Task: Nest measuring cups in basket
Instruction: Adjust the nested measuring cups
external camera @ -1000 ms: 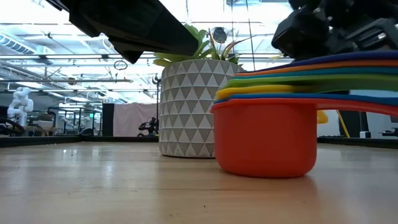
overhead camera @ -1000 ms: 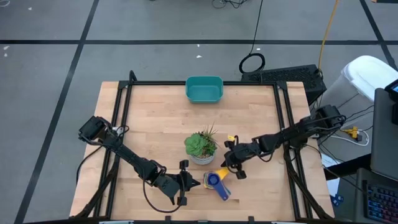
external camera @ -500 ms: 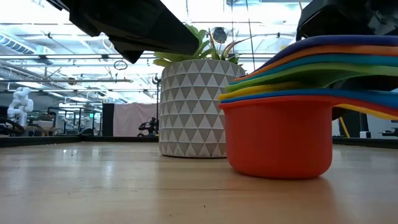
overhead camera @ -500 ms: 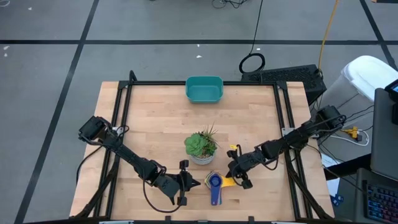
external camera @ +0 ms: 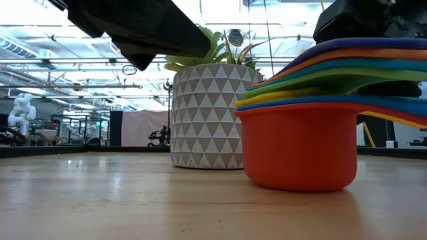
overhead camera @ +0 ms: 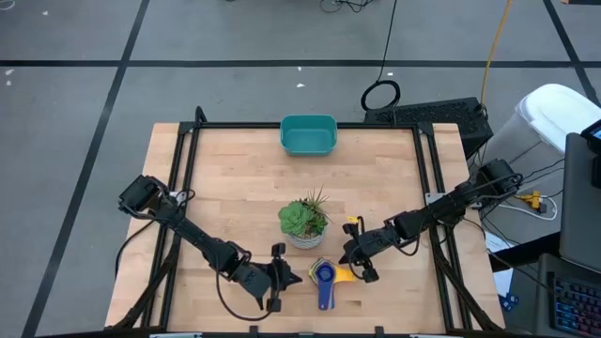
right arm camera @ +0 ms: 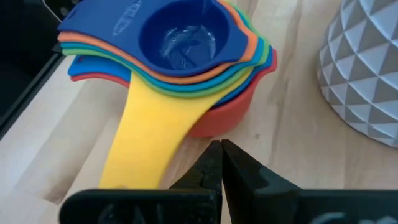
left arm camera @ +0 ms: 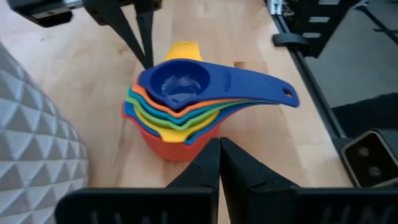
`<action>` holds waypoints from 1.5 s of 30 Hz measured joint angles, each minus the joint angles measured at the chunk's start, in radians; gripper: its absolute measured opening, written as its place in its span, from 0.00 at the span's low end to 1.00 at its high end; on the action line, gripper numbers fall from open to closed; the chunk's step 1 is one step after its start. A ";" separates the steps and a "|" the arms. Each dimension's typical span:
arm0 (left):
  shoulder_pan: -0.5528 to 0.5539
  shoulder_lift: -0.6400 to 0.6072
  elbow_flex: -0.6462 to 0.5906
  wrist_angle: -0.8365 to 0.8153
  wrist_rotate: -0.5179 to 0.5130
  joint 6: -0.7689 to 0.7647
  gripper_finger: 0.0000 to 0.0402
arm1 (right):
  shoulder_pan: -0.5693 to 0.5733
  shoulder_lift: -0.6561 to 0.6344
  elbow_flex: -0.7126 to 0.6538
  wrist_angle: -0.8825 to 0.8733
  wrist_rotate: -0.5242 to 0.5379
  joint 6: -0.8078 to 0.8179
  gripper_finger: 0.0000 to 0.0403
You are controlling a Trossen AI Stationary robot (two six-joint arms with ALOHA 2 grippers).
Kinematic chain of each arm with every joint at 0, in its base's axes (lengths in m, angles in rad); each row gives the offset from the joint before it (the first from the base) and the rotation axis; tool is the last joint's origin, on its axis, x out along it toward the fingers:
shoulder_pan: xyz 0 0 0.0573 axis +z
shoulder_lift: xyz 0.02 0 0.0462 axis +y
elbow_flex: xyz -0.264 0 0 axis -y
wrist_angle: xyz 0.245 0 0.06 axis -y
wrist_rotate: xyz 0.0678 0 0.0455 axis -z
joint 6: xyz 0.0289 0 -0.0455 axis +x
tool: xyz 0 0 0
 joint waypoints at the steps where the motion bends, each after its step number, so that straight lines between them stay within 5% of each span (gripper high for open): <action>1: 0.000 0.000 0.000 0.002 0.003 -0.002 0.04 | 0.000 0.000 0.000 0.000 -0.001 0.000 0.00; 8: 0.000 0.000 0.000 0.018 0.004 -0.010 0.11 | 0.000 0.000 0.000 0.000 -0.001 0.001 0.00; 28: 0.001 0.000 0.000 0.019 0.004 -0.010 0.11 | 0.043 0.000 0.001 -0.001 -0.002 0.067 0.00; 33: 0.001 0.000 0.000 0.025 0.004 -0.011 0.11 | 0.047 -0.001 0.001 -0.071 0.105 0.086 0.00; 39: 0.001 0.000 0.000 0.045 0.004 -0.011 0.11 | 0.053 -0.001 0.001 -0.042 -0.026 0.086 0.00; 43: 0.001 0.000 0.000 0.058 0.004 0.006 0.11 | 0.054 -0.004 0.001 -0.097 0.077 0.124 0.00; 45: 0.001 0.000 0.000 0.067 0.004 0.008 0.11 | 0.052 -0.003 0.001 -0.086 0.028 0.125 0.00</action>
